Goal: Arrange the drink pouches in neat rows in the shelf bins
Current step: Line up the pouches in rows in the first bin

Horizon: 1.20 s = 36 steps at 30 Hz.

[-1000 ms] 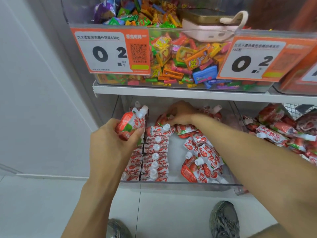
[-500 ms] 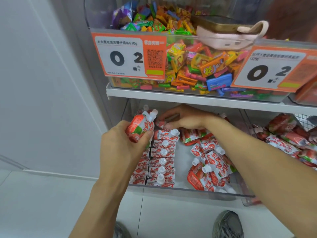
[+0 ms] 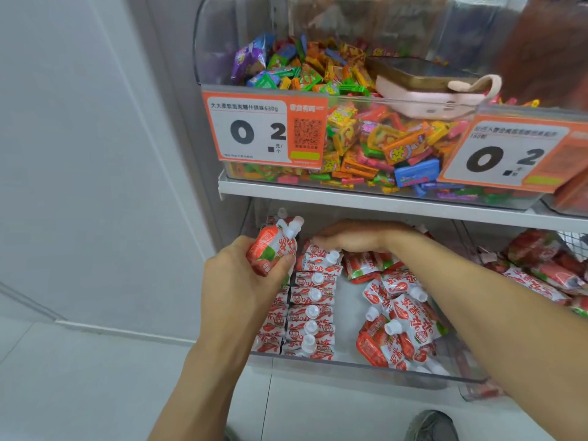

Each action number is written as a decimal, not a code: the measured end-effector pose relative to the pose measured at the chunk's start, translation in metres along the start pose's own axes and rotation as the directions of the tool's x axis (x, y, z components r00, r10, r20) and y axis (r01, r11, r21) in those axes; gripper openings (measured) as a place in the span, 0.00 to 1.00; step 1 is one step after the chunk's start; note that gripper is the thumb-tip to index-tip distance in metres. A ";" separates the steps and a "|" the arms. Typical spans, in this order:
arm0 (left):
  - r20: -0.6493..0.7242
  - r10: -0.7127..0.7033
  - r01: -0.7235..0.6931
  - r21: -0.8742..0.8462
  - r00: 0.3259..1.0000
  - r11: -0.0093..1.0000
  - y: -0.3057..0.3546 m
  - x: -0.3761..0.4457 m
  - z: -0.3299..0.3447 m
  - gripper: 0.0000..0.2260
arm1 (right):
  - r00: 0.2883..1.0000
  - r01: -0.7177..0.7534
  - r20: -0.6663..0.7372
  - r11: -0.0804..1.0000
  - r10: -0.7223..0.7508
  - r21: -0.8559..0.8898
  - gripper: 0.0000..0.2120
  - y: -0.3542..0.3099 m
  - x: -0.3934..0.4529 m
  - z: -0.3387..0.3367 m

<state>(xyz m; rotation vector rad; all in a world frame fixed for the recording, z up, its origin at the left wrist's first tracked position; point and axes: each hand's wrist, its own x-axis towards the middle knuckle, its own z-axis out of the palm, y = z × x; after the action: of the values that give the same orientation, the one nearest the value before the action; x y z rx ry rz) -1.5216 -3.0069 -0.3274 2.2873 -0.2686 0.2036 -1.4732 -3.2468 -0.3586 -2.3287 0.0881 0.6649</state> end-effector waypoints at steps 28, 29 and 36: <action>0.027 -0.009 0.010 -0.023 1.000 1.000 0.004 0.000 0.004 0.15 | 0.999 -0.044 -0.004 0.953 0.047 0.298 0.41 0.003 -0.008 0.034; 0.029 -0.015 0.017 -0.041 0.999 0.999 0.004 0.000 0.004 0.14 | 0.998 -0.063 0.013 0.952 0.062 0.299 0.40 0.002 -0.014 0.031; 0.107 -0.005 0.024 -0.179 0.994 0.984 0.004 0.002 0.014 0.14 | 0.907 0.335 -0.344 0.909 -0.241 0.247 0.28 -0.007 -0.071 0.027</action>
<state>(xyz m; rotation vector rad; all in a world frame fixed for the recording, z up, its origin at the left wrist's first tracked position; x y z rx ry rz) -1.5201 -3.0201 -0.3337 2.1229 -0.3121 0.0470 -1.5450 -3.2323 -0.3365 -2.0697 -0.0195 0.1221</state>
